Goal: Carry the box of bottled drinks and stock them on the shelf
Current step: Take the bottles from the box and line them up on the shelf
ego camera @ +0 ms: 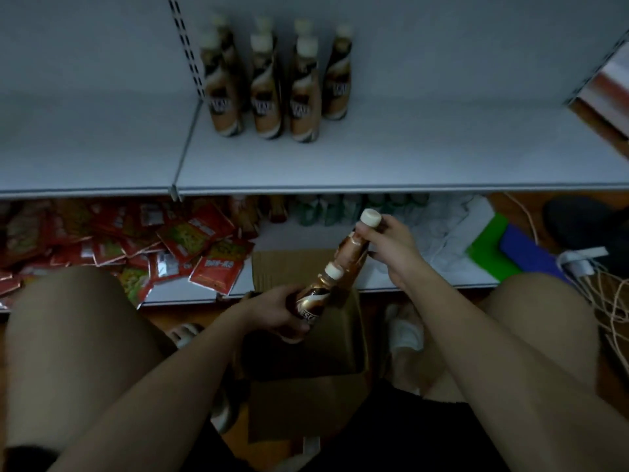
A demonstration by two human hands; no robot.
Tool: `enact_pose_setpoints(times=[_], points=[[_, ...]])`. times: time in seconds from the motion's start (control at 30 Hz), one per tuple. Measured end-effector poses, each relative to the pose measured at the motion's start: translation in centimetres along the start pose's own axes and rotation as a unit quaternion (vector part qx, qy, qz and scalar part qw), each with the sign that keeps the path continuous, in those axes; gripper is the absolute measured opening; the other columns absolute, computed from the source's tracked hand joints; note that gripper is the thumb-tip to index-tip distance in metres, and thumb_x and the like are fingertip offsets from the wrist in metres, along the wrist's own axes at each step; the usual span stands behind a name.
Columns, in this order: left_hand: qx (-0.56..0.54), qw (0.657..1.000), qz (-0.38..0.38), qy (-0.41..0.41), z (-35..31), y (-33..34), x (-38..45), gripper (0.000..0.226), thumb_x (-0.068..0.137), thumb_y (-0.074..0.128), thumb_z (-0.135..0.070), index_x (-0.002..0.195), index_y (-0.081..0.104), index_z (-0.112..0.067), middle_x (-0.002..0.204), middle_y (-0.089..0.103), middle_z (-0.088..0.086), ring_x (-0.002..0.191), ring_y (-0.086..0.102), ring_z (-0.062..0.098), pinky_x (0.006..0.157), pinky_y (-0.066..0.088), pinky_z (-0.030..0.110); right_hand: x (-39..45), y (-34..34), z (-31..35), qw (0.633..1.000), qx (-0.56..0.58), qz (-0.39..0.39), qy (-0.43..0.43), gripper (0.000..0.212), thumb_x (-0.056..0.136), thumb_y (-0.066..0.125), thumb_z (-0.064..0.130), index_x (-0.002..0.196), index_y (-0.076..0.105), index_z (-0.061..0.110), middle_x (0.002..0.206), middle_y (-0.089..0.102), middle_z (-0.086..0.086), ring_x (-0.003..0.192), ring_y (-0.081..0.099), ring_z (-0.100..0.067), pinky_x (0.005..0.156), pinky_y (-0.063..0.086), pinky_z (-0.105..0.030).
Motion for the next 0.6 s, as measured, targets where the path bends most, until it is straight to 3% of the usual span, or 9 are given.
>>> enact_pose_setpoints(times=[0.2,0.37,0.6], points=[[-0.118,0.986,-0.107,0.046,-5.1,-4.3,-2.3,0.065,0.075,0.077,-0.011,0.132,0.048,-0.025,0.122,0.063,0.003,0.111,0.06,0.02,0.097,0.048,0.042,-1.2,-0.8,5.2,0.997,0.037,0.004,-0.064,0.017,0.08,0.075,0.026,0.095,0.07,0.03,0.098,0.073,0.009,0.096,0.066,-0.01,0.081,0.053,-0.031],[-0.179,0.968,-0.139,0.107,-9.9,-6.3,-3.3,0.06,0.071,0.08,-0.039,0.123,0.049,-0.035,0.115,0.065,-0.004,0.102,0.066,0.014,0.073,0.056,0.03,-1.7,-0.4,9.2,0.994,0.039,-0.003,-0.1,0.033,0.074,0.079,0.034,0.104,0.066,0.025,0.096,0.073,0.005,0.09,0.069,-0.012,0.068,0.053,-0.025],[-0.168,0.956,-0.139,0.197,-16.4,-7.5,-4.4,0.047,0.065,0.083,-0.052,0.103,0.056,-0.048,0.105,0.069,-0.017,0.098,0.069,0.005,0.071,0.058,0.026,-2.8,0.1,14.0,0.988,-0.017,-0.044,-0.149,0.044,0.067,0.085,0.037,0.101,0.063,0.021,0.089,0.071,0.004,0.078,0.068,-0.006,0.058,0.048,-0.016]])
Point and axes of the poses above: each hand's wrist, its own x-axis towards the middle knuckle, its own y-axis out of the palm, z = x × y, the point moved 6 cm from there along x, towards the middle knuckle
